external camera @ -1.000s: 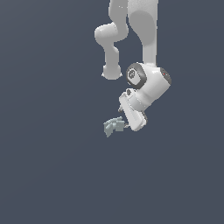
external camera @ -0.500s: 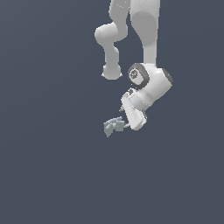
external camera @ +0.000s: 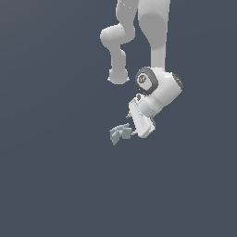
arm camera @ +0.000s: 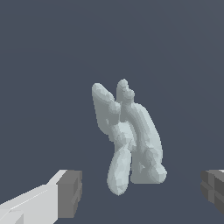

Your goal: Pick up the object and move it to a goal position.

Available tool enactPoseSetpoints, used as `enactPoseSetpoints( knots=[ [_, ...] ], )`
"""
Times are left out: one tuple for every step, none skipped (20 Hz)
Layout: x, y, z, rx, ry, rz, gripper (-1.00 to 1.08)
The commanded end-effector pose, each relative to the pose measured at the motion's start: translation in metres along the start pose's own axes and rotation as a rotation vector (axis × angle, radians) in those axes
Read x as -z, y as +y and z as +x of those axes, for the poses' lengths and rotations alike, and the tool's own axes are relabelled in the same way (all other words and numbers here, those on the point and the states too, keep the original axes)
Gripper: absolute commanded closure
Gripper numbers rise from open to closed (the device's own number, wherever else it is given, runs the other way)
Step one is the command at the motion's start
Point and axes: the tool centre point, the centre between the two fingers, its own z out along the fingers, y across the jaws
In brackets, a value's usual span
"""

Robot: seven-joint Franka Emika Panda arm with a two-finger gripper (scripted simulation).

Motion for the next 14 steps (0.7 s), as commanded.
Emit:
enactPoseSetpoints(
  knots=[
    [-0.004,0.000,0.000,0.000,0.000,-0.001,-1.00],
    [-0.008,0.000,0.000,-0.001,0.001,-0.001,-1.00],
    [-0.012,0.000,0.000,-0.001,0.001,-0.001,-1.00],
    [-0.016,0.001,0.000,-0.002,0.001,-0.001,-1.00],
    [-0.020,0.001,0.000,-0.002,0.001,-0.001,-1.00],
    [-0.023,0.001,0.000,-0.002,0.001,-0.001,-1.00],
    [-0.026,0.001,0.000,-0.002,0.001,-0.001,-1.00],
    [-0.027,0.001,0.000,-0.002,0.001,-0.001,-1.00],
    [-0.028,0.001,0.000,-0.002,0.001,-0.001,-1.00],
    [-0.029,0.001,0.000,-0.002,0.001,-0.001,-1.00],
    [-0.029,0.001,0.000,-0.002,0.001,-0.001,1.08],
    [-0.029,0.001,0.000,-0.002,0.001,-0.001,1.08],
    [-0.029,0.001,0.000,-0.002,0.001,-0.001,1.08],
    [-0.029,0.001,0.000,-0.002,0.001,-0.001,1.08]
  ],
)
